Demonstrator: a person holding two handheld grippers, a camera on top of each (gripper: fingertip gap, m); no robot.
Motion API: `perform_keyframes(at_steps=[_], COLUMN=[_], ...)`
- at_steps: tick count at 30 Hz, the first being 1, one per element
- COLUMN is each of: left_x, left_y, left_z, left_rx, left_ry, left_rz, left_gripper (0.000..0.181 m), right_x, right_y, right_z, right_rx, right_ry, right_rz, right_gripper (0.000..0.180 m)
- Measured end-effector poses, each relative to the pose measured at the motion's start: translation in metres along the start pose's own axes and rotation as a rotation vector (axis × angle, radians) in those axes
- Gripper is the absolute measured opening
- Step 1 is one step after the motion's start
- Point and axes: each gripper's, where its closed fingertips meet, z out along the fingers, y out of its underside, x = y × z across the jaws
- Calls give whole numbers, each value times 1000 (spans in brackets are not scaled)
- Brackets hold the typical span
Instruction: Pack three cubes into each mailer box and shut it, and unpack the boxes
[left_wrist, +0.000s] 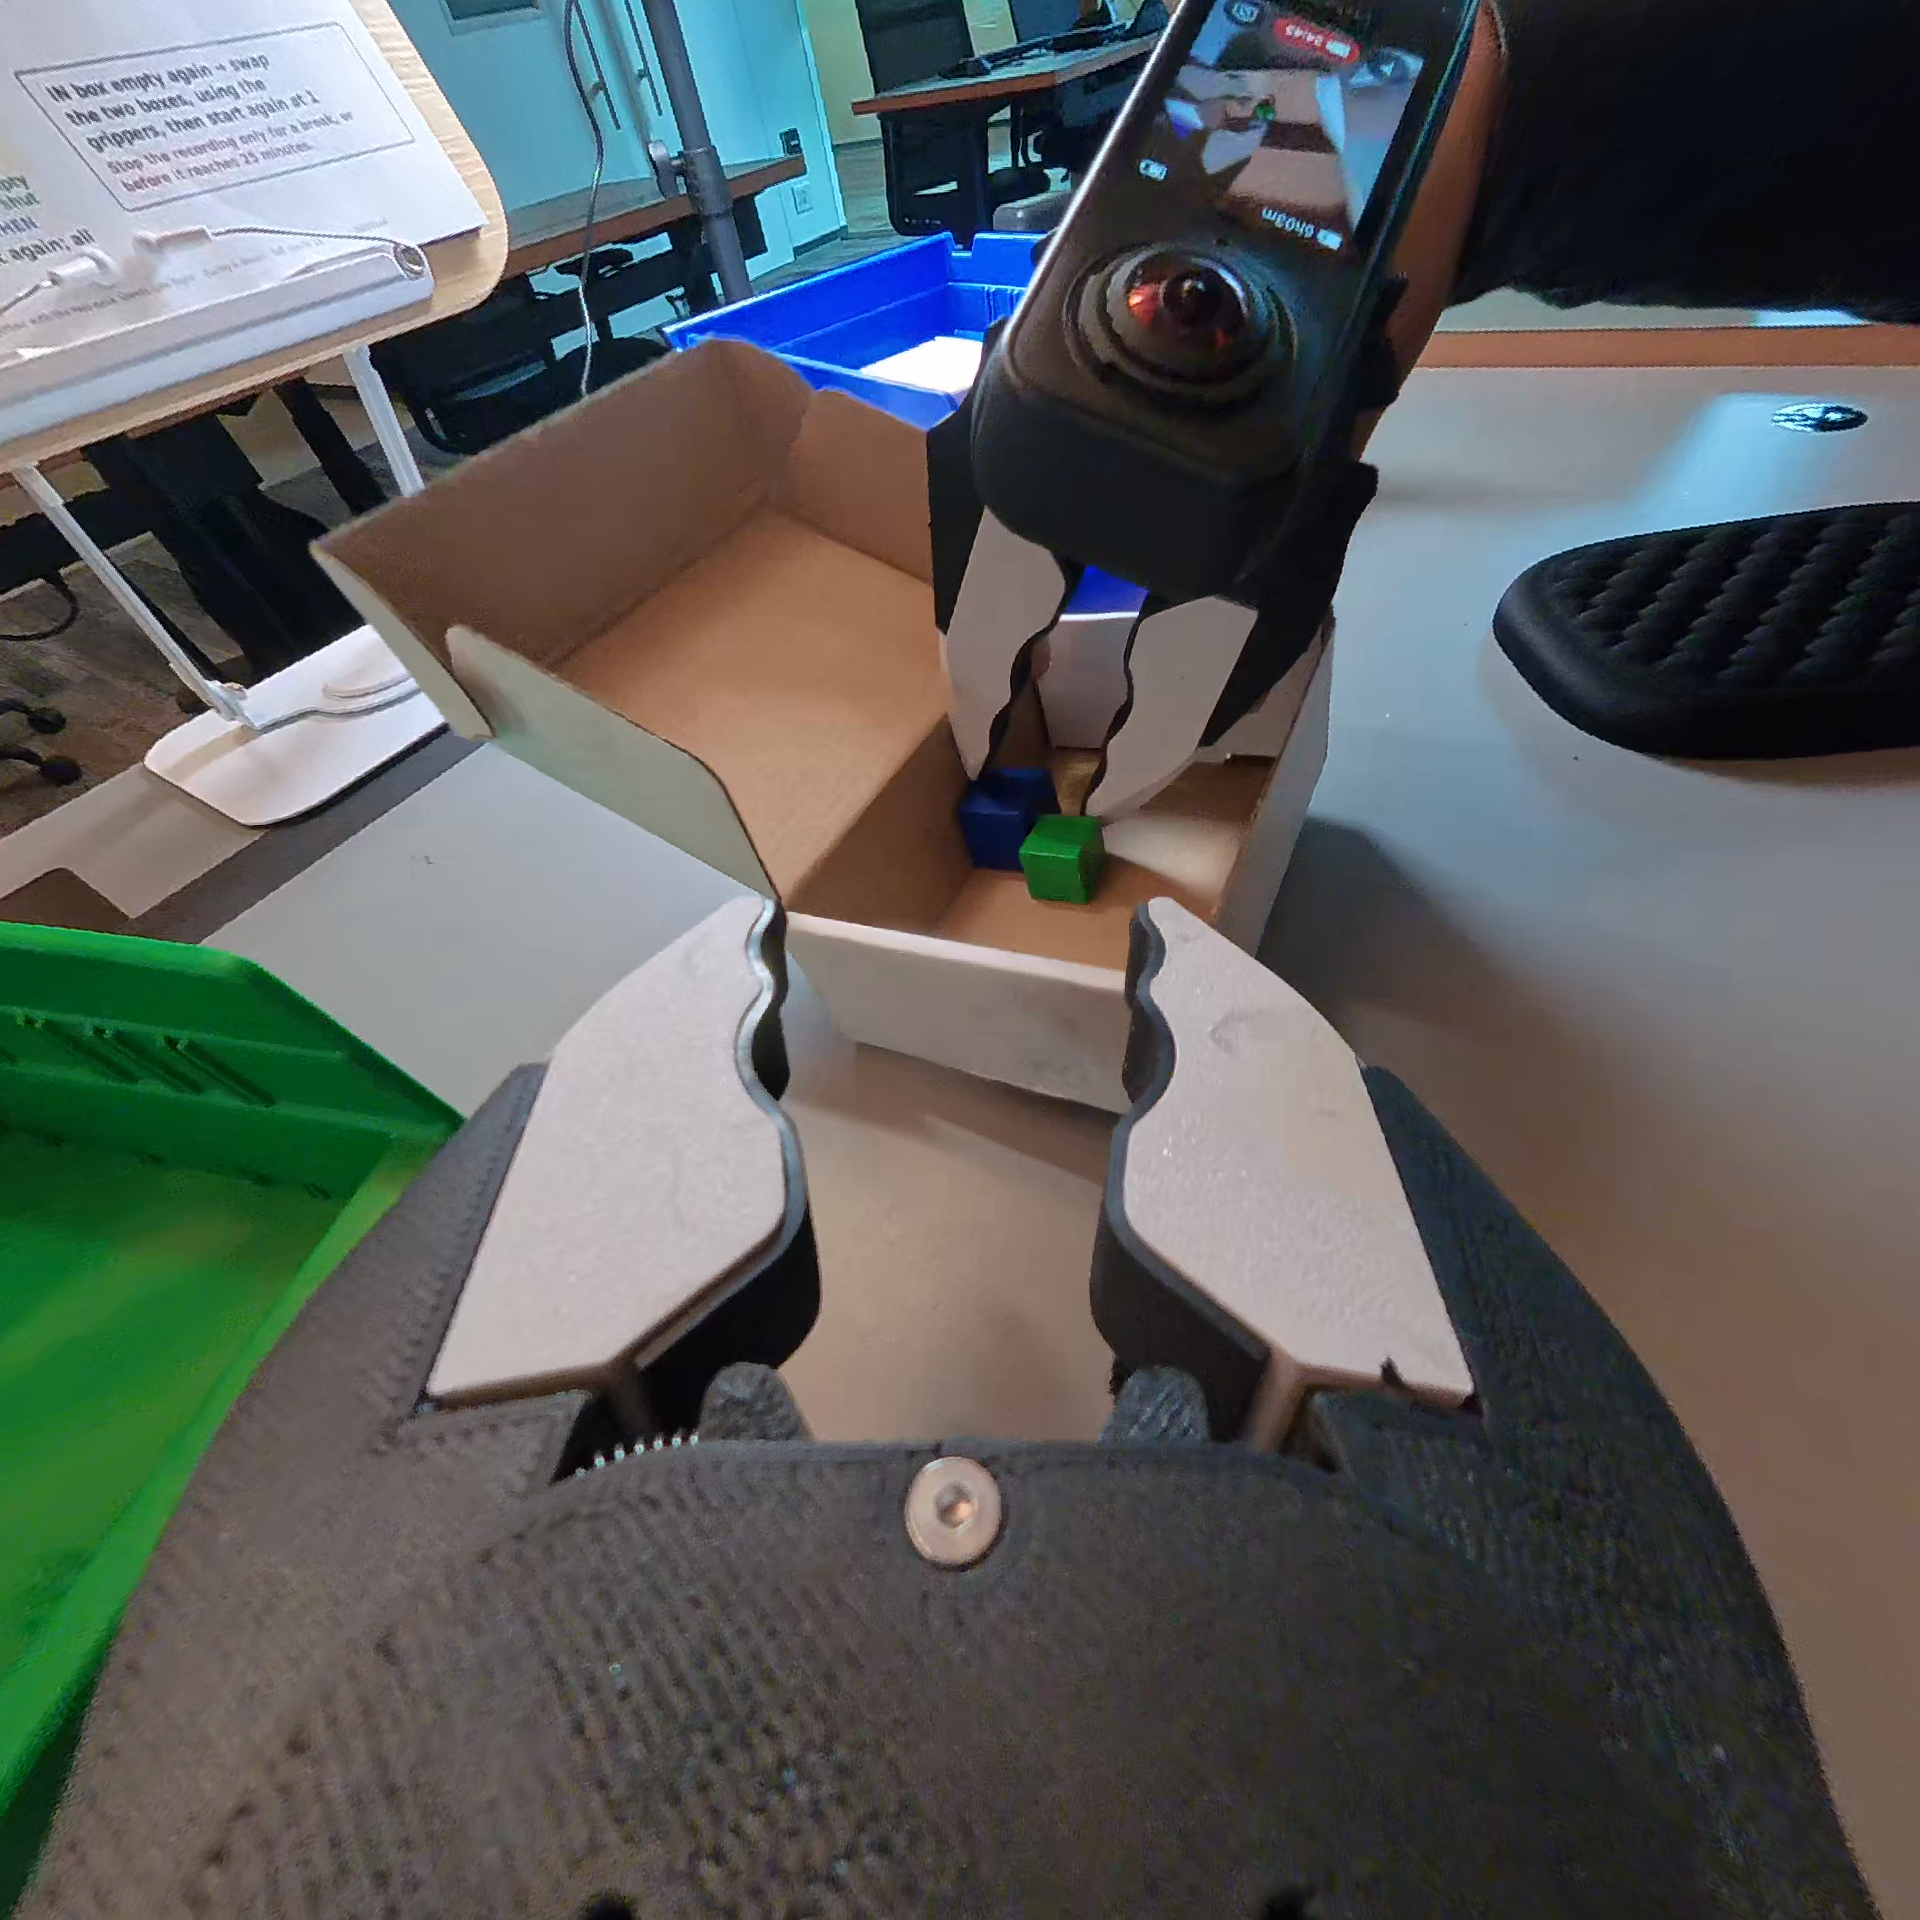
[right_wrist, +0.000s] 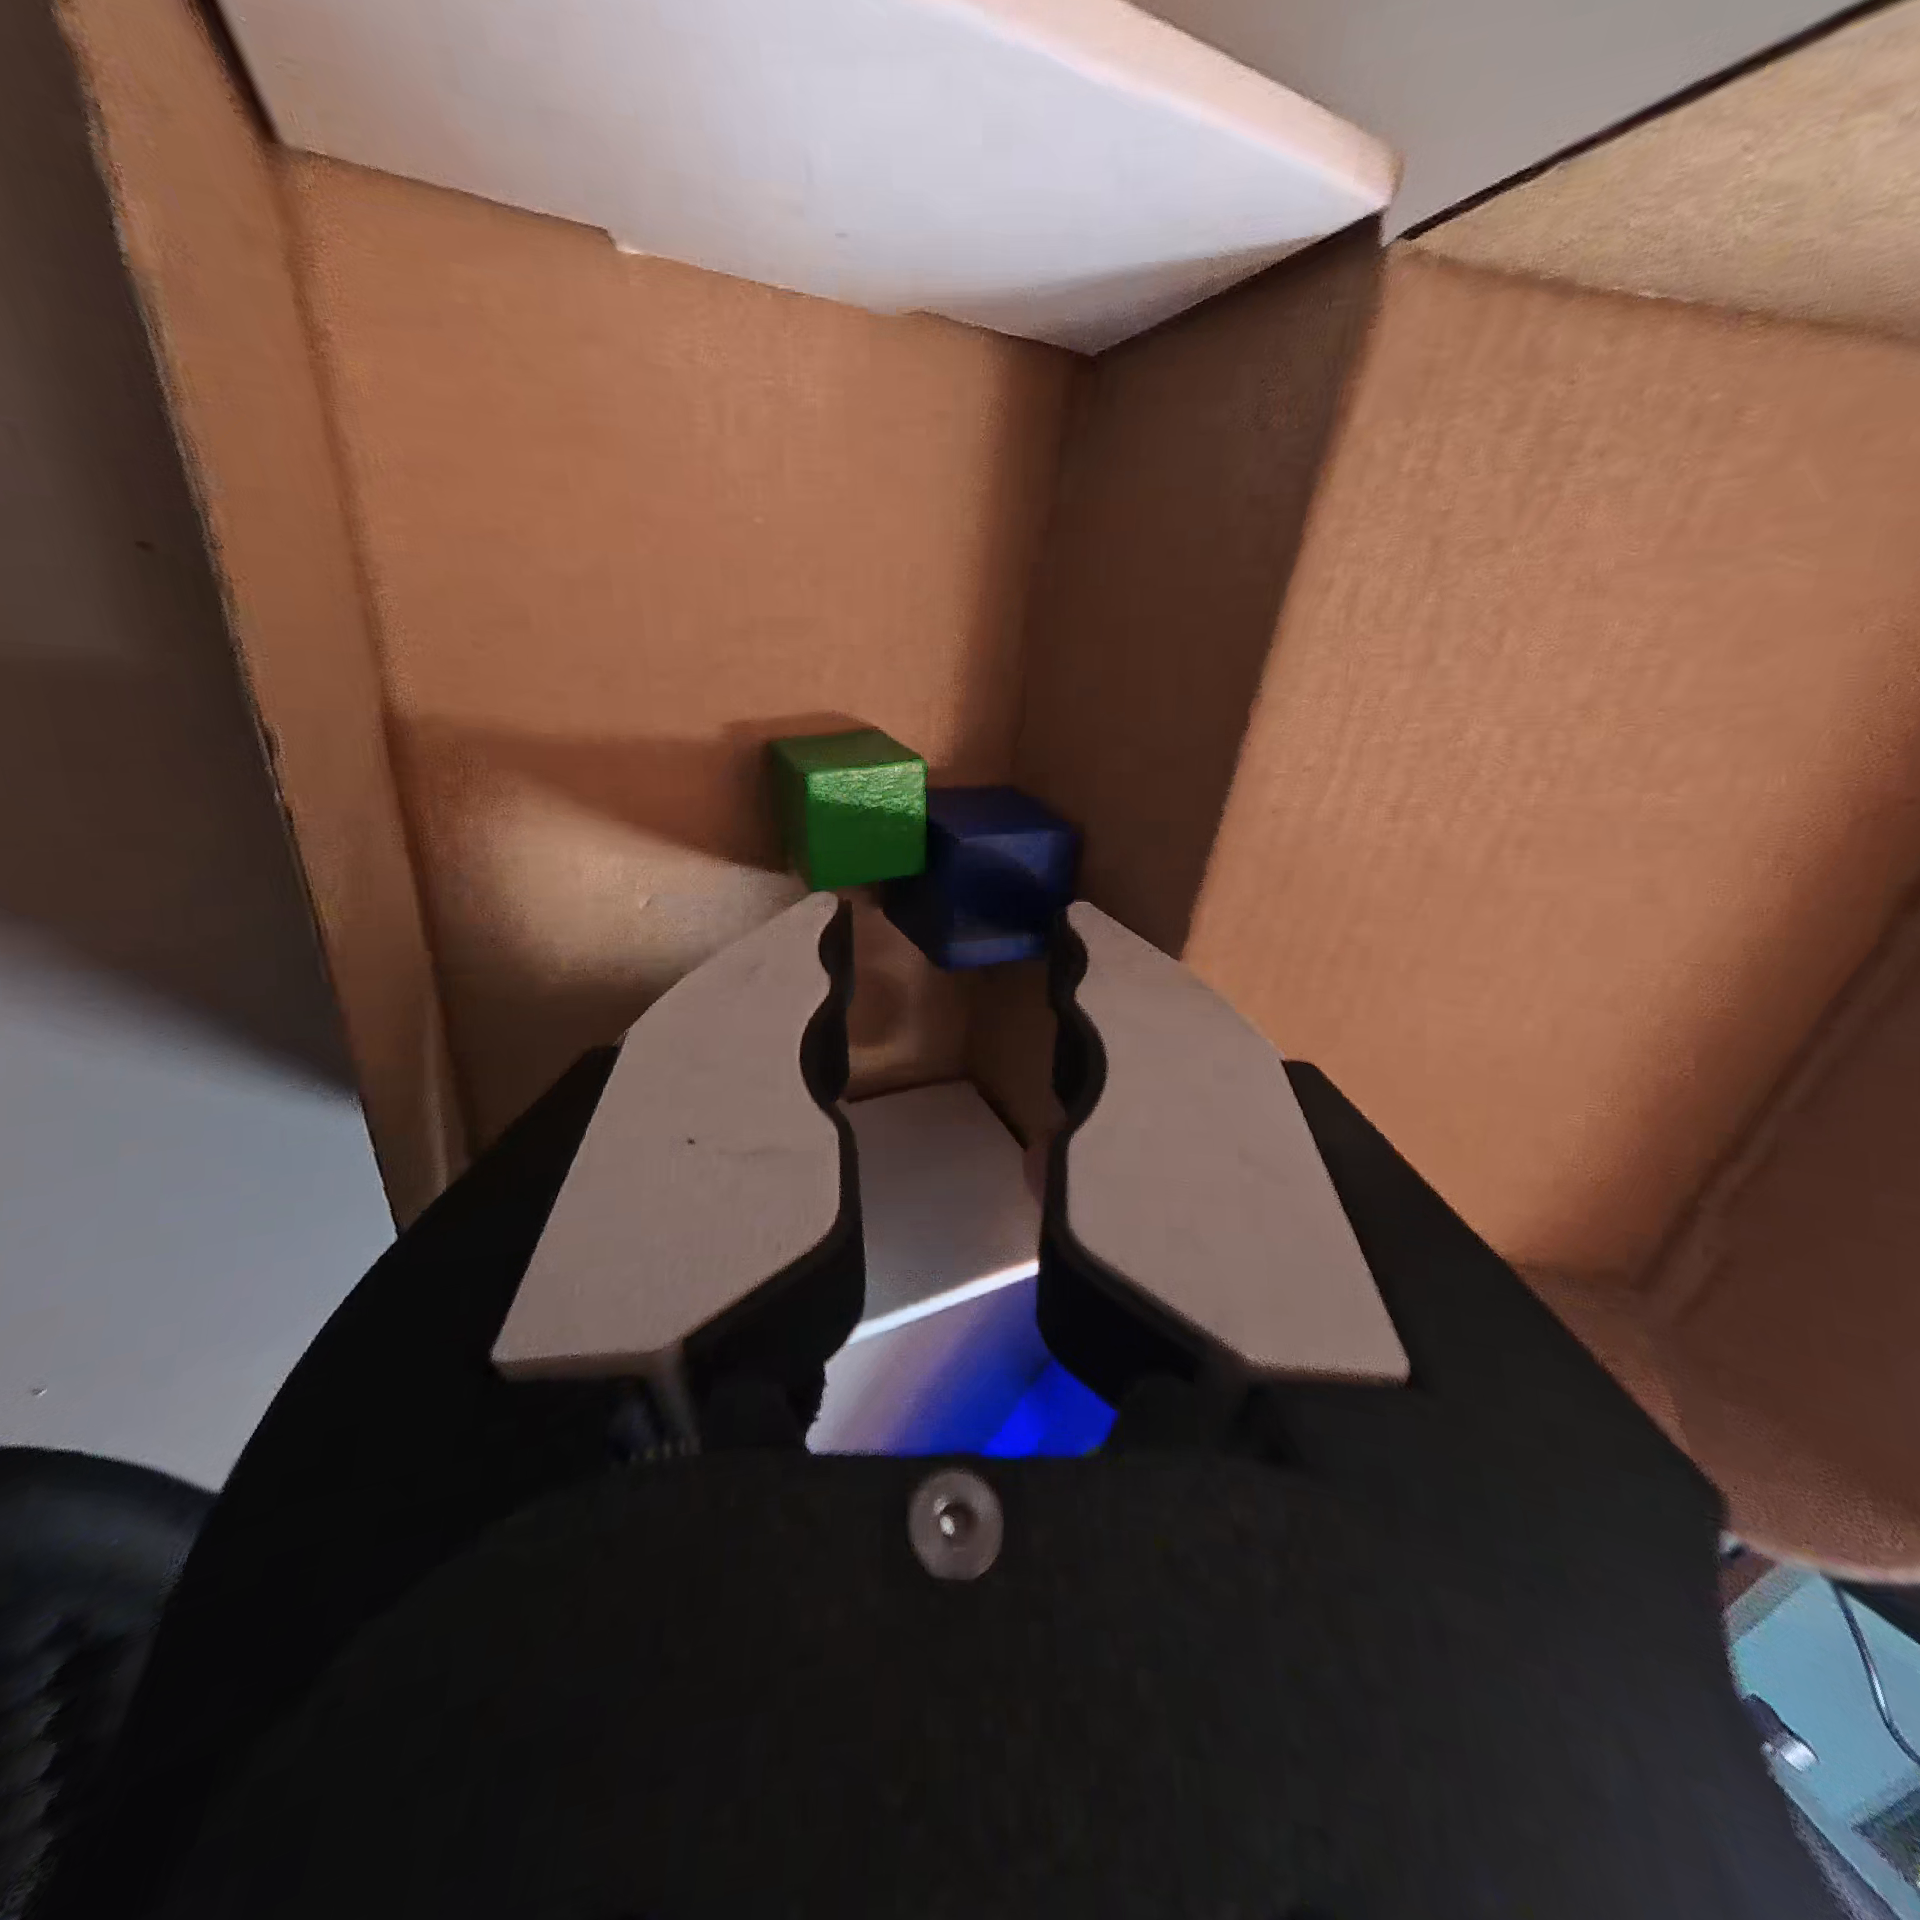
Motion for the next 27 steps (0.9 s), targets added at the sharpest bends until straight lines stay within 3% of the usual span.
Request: perform_keyframes(at_steps=[6,15,22,27], left_x=[-2,0,1,0], left_y=[-1,-1,0,0], left_z=[-2,-2,-1,-2], left_rx=[3,1,-4,-2], left_ry=[-3,0,1,0], left_rz=[-4,4,4,2], left_gripper=[62,62,62,62], right_x=[1,-18,-13,-20], right_y=[-7,-14,-15,-12], right_z=[-1,-10,-8,1], right_rx=[25,58,50,26], right_ry=[37,-10,-32,-88], right_rz=[-8,-14,23,26], right_gripper=[24,21,39,32])
